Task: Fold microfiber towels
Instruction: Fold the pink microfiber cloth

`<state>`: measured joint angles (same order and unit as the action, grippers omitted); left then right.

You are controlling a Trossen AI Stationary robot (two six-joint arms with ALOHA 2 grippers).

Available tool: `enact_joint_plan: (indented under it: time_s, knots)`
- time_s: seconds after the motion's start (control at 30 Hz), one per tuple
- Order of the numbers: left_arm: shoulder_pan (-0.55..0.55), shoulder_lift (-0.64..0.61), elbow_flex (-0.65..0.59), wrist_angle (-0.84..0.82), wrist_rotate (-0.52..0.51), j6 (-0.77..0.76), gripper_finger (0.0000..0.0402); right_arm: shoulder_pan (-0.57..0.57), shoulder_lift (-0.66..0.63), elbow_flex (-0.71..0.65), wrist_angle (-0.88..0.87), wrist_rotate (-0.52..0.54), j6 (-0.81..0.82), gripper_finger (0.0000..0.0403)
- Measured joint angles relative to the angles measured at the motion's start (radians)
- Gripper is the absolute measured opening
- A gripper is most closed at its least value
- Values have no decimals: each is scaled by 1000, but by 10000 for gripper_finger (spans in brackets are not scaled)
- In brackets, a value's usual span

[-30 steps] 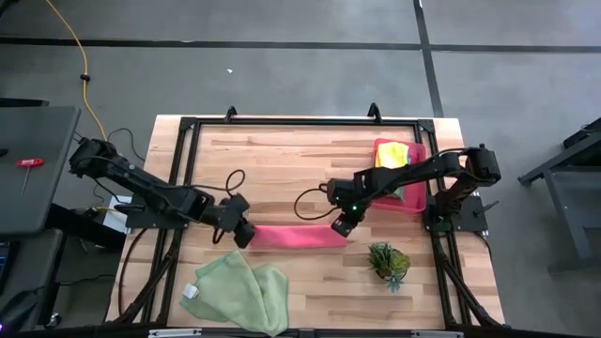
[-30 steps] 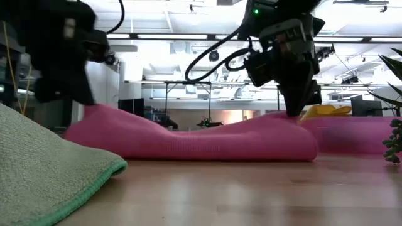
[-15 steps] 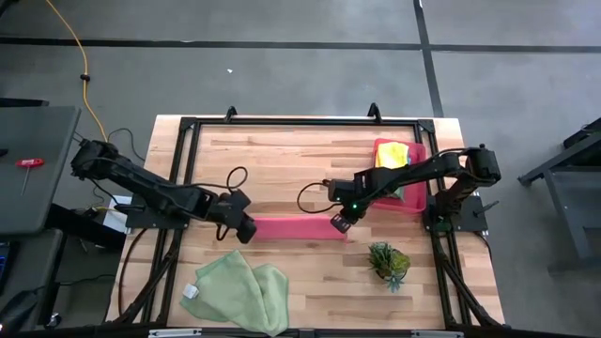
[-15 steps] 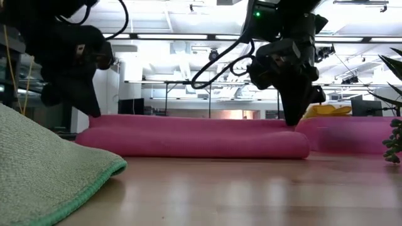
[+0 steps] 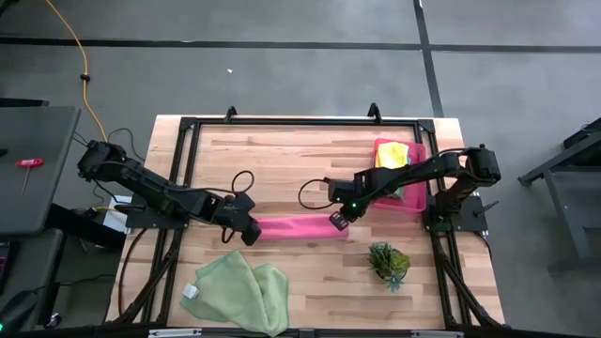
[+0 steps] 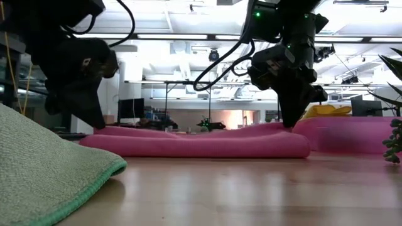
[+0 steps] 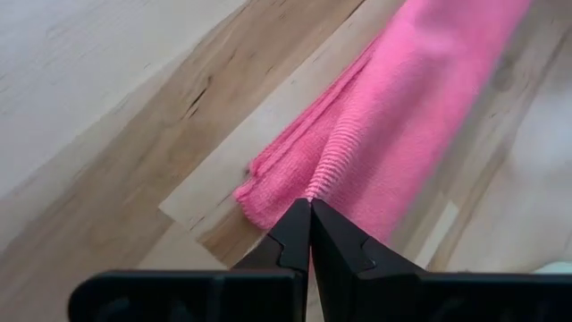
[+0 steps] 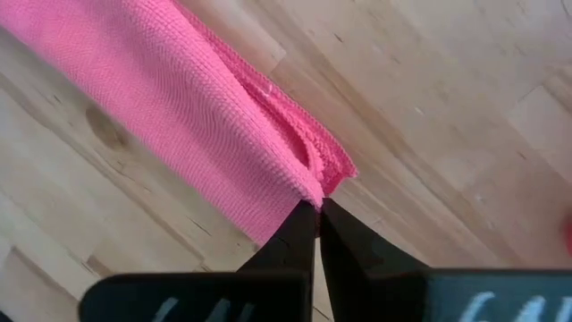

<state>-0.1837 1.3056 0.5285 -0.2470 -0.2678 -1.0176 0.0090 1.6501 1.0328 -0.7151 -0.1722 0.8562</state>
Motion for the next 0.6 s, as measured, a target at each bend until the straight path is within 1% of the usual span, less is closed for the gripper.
enact_joint_plan:
  time_s: [0.23, 0.37, 0.47, 0.6]
  knots:
    - [0, 0, 0, -3, -12, 26, 1, 0, 0, 0, 1, -1, 3, 0]
    - [0, 0, 0, -13, -29, 26, 14, 0, 0, 0, 1, 3, 10, 4]
    - [0, 0, 0, -22, -35, 26, 27, 0, 0, 0, 2, 10, 32, 24]
    - [0, 0, 0, -27, -36, 26, 47, 0, 0, 0, 2, 23, 34, 72]
